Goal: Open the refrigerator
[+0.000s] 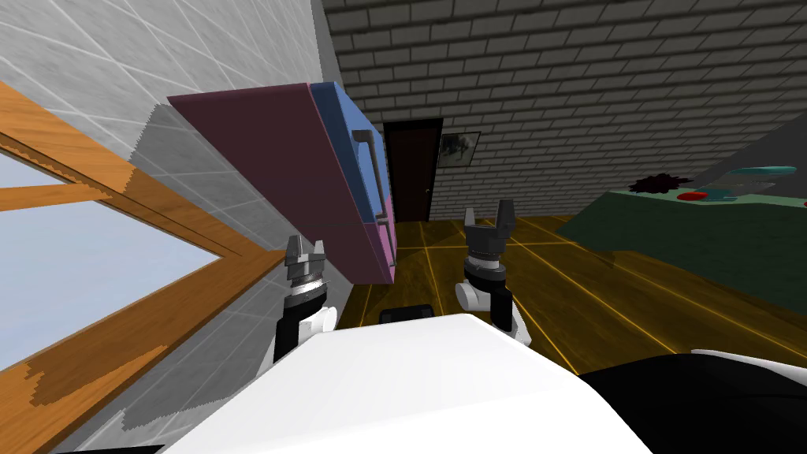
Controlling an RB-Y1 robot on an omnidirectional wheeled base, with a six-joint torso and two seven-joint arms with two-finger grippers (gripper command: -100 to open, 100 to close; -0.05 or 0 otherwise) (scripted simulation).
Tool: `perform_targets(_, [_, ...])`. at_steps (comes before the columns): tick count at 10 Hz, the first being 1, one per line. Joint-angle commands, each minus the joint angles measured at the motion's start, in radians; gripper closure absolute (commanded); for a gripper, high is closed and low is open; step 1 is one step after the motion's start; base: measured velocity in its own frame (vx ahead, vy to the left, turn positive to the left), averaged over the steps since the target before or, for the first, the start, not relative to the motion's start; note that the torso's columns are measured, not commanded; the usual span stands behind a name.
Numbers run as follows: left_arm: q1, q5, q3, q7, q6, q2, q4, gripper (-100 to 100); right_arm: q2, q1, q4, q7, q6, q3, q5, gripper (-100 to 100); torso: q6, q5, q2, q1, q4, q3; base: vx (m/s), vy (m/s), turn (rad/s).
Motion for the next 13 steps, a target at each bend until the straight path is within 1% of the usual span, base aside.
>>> perform_targets(1, [0.0,0.0,0.0,0.0,0.0,0.0,0.0,0,0.0,0.0,0.0,0.0,0.0,0.0,0.0,0,0.0,0.0,0.04,0.0,0.041,-0.082,0.0,0.0,0.0])
perform_targets(3, [0.0,0.0,0.0,0.0,0.0,0.0,0.0,0,0.0,0.0,0.0,0.0,0.0,0.0,0.0,0,0.0,0.0,0.175,0.0,0.176,-0.351,0.0,0.0,0.0])
perform_targets(9, [0.0,0.0,0.0,0.0,0.0,0.0,0.0,0,0.0,0.0,0.0,0.0,0.0,0.0,0.0,0,0.0,0.0,0.618,0.0,0.617,-1.234,0.0,0.0,0.0])
perform_targets(10, [-0.012,0.002,0.003,0.002,0.028,0.032,-0.008,-100,0.0,0.0,0.0,0.0,0.0,0.0,0.0,0,0.0,0.0,0.691,0.0,0.691,-1.382,0.016,-0.01,0.002])
perform_targets(11, [-0.02,0.003,0.005,0.003,0.046,0.044,-0.013,-100,0.0,0.0,0.0,0.0,0.0,0.0,0.0,0,0.0,0.0,0.725,0.0,0.724,-1.451,0.026,-0.015,0.002])
perform_targets(13, [-0.04,0.006,0.011,0.007,0.093,0.064,-0.026,-100,0.0,0.0,0.0,0.0,0.0,0.0,0.0,0,0.0,0.0,0.736,0.0,0.736,-1.476,0.033,-0.022,0.002])
